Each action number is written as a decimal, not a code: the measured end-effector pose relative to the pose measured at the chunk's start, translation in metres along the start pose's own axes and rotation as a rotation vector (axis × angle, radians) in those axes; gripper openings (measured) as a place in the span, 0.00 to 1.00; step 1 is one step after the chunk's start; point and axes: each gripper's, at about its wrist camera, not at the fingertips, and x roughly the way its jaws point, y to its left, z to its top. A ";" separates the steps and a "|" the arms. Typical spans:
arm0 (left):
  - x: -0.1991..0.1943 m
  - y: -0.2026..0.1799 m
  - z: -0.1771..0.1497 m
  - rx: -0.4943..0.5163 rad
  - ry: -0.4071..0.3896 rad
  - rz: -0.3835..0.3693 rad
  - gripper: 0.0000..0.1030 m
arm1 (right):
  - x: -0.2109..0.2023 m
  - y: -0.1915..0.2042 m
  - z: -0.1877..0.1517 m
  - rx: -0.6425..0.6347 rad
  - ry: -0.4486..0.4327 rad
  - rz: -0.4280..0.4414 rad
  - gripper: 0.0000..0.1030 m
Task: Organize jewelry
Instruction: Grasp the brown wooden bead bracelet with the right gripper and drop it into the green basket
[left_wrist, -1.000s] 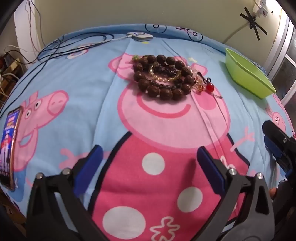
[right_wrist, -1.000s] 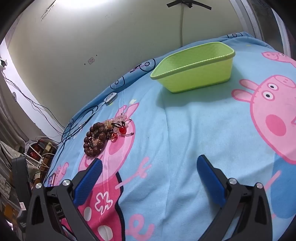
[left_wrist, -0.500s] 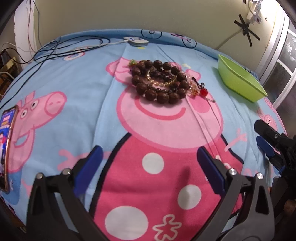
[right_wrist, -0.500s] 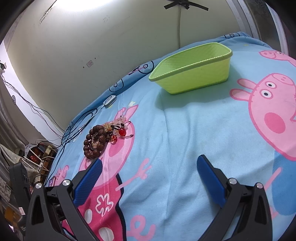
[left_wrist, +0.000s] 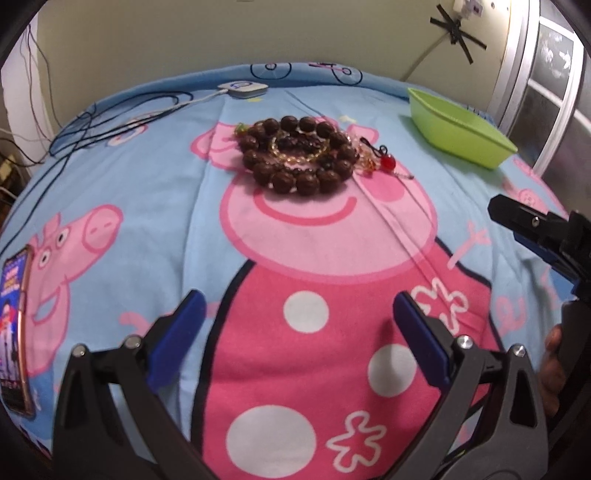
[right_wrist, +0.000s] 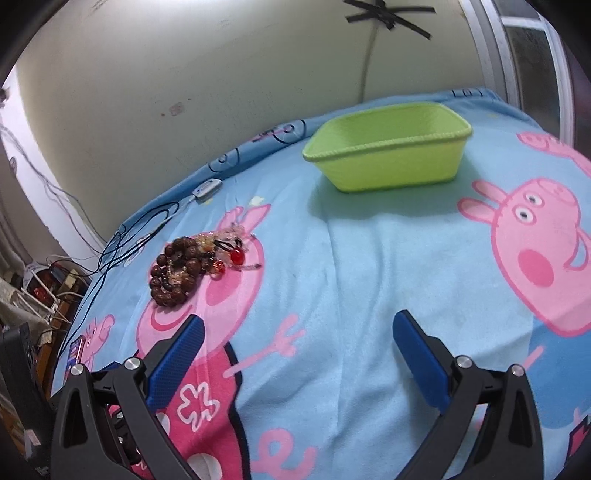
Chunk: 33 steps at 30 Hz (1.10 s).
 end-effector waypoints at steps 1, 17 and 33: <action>-0.001 0.001 0.000 -0.005 -0.002 -0.012 0.94 | -0.002 0.003 0.001 -0.021 -0.009 0.004 0.81; 0.017 0.074 0.098 -0.122 -0.049 -0.107 0.61 | 0.052 0.088 0.064 -0.390 0.104 0.221 0.14; 0.024 0.028 0.137 -0.089 -0.056 -0.151 0.14 | 0.068 0.076 0.096 -0.347 0.090 0.359 0.00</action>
